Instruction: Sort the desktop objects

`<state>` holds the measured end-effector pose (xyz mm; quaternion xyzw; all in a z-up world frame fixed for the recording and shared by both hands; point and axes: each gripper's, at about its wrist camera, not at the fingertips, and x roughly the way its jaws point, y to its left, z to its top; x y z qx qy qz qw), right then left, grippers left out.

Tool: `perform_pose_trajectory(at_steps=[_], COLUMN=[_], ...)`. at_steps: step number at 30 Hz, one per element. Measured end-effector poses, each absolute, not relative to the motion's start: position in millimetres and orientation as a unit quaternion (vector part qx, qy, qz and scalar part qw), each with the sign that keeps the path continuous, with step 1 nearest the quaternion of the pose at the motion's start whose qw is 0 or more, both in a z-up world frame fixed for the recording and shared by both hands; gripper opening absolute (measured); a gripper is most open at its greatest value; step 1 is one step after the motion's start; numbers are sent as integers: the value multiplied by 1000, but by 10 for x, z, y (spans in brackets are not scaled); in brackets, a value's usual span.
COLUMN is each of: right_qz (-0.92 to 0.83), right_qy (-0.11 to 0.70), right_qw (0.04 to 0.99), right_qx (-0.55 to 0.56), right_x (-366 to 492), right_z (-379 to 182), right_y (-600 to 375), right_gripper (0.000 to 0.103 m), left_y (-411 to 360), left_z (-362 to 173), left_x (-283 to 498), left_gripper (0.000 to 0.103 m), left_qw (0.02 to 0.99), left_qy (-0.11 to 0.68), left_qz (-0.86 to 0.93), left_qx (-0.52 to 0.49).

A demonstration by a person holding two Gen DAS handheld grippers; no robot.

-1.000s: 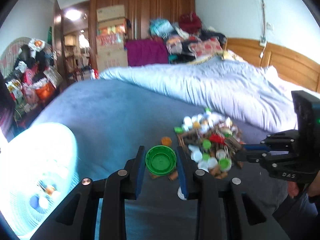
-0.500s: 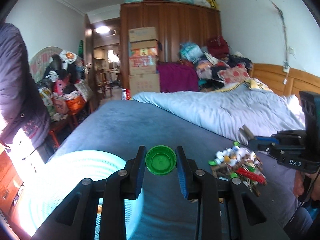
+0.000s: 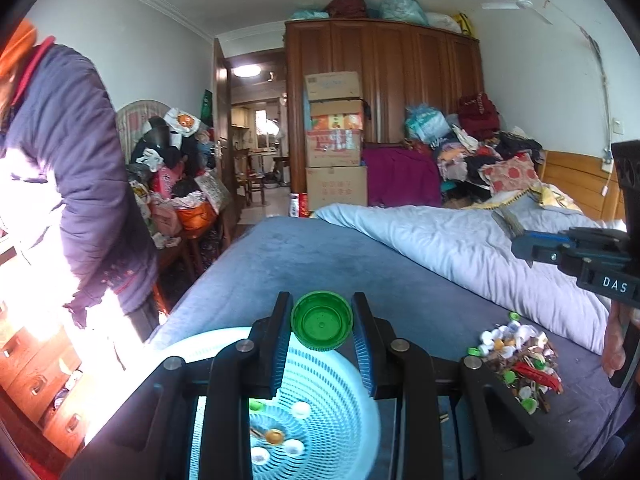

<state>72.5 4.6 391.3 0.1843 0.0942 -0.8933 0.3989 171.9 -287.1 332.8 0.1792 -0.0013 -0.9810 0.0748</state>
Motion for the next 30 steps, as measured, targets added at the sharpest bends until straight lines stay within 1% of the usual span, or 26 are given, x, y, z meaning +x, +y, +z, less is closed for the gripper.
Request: perform_pose_trajectory(at_steps=[7,15,22,26,30], right_qz=[-881,-865,-848,-834,-812], right_qy=[112,120,130,139,128], right_qw=[425,449,467,477,490], right_qx=[174,187,215,240,289], right_x=[796,828,695,636,529], right_z=[4188,4293,4188,4095,3912], right_y=[-517,-1072,-1480,-1718,-1858], right_gripper=[11,11,11,11,11], left_y=[-3327,-3905,-4392,-4466,-4480], left_z=[3449,3304,3055,2931,2843], left_x=[1806,1822,1731,1648,1625], left_gripper=[30,30,30,30,30], left_qw=[106,138,141,141,140], left_qy=[8,28,65,72,74], left_qz=[-977,-966,-950,-944,-941], left_qx=[184,216,270,288,300])
